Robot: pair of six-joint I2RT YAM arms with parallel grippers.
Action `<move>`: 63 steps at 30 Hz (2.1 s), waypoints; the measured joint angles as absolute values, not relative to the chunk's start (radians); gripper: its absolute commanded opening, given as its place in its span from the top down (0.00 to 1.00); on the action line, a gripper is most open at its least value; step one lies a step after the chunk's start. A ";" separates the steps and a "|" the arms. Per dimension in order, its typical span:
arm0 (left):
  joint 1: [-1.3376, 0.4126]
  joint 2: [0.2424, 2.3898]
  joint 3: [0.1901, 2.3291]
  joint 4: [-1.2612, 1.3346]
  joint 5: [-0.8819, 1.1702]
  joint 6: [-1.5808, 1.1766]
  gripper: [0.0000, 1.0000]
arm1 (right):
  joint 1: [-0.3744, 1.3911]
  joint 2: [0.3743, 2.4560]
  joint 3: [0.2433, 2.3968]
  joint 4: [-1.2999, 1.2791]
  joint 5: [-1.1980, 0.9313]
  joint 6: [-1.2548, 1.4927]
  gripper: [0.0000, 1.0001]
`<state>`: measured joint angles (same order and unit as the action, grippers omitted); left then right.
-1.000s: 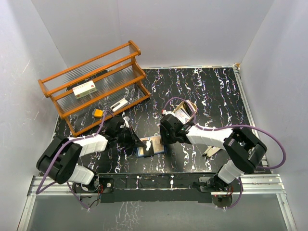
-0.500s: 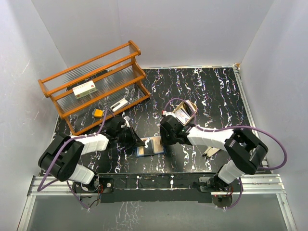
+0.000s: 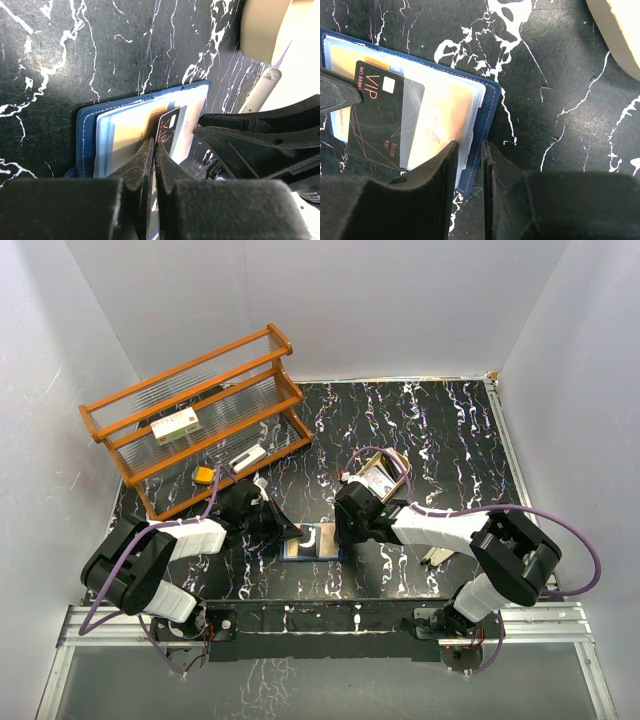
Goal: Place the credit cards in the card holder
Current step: Insert the credit card into the card holder.
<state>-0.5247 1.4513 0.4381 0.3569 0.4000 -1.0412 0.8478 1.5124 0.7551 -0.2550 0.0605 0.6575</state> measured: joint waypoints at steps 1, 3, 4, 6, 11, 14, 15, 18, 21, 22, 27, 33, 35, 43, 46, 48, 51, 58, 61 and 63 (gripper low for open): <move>-0.525 1.451 0.437 0.359 0.398 -1.045 1.00 | 0.848 1.512 0.755 -0.255 0.061 0.657 0.78; -0.525 1.451 0.436 0.361 0.392 -1.050 1.00 | 0.849 1.512 0.755 -0.255 0.061 0.659 0.77; -0.525 1.451 0.435 0.361 0.385 -1.052 1.00 | 0.849 1.512 0.755 -0.255 0.061 0.660 0.78; -0.525 1.445 0.429 0.364 0.374 -1.056 1.00 | 0.849 1.512 0.755 -0.256 0.061 0.661 0.78; -0.525 1.441 0.405 0.398 0.361 -1.082 1.00 | 0.849 1.510 0.754 -0.256 0.061 0.665 0.78; -0.530 1.442 0.386 0.434 0.352 -1.106 1.00 | 0.849 1.502 0.741 -0.248 0.060 0.678 0.78; -0.533 1.442 0.381 0.448 0.348 -1.114 1.00 | 0.849 1.497 0.736 -0.244 0.058 0.683 0.78; -0.554 1.454 0.370 0.491 0.329 -1.145 1.00 | 0.849 1.487 0.721 -0.232 0.054 0.703 0.78; -0.579 1.476 0.371 0.526 0.314 -1.164 1.00 | 0.849 1.475 0.707 -0.227 0.054 0.718 0.77; -0.587 1.481 0.371 0.533 0.311 -1.170 1.00 | 0.849 1.471 0.703 -0.228 0.054 0.721 0.77; -0.600 1.461 0.371 0.514 0.274 -1.183 1.00 | 0.850 1.456 0.689 -0.227 0.056 0.736 0.78; -0.604 1.382 0.371 0.429 0.220 -1.179 1.00 | 0.851 1.441 0.673 -0.229 0.058 0.740 0.78; -0.604 1.361 0.371 0.417 0.214 -1.180 1.00 | 0.851 1.440 0.671 -0.232 0.059 0.740 0.77; -0.604 1.353 0.371 0.419 0.264 -1.177 0.83 | 0.851 1.439 0.674 -0.250 0.031 0.748 0.77; -0.604 1.353 0.371 0.419 0.290 -1.169 0.81 | 0.851 1.439 0.679 -0.262 0.028 0.748 0.77; -0.604 1.353 0.371 0.419 0.304 -1.166 0.81 | 0.851 1.439 0.679 -0.265 0.027 0.748 0.77; -0.604 1.353 0.364 0.430 0.325 -1.163 0.82 | 0.851 1.439 0.679 -0.265 0.026 0.751 0.77; -0.604 1.369 0.344 0.453 0.357 -1.147 1.00 | 0.851 1.439 0.679 -0.266 0.027 0.751 0.77; -0.604 1.381 0.345 0.463 0.358 -1.129 1.00 | 0.851 1.439 0.679 -0.266 0.028 0.751 0.77; -0.604 1.390 0.346 0.463 0.355 -1.116 1.00 | 0.851 1.439 0.679 -0.266 0.028 0.751 0.77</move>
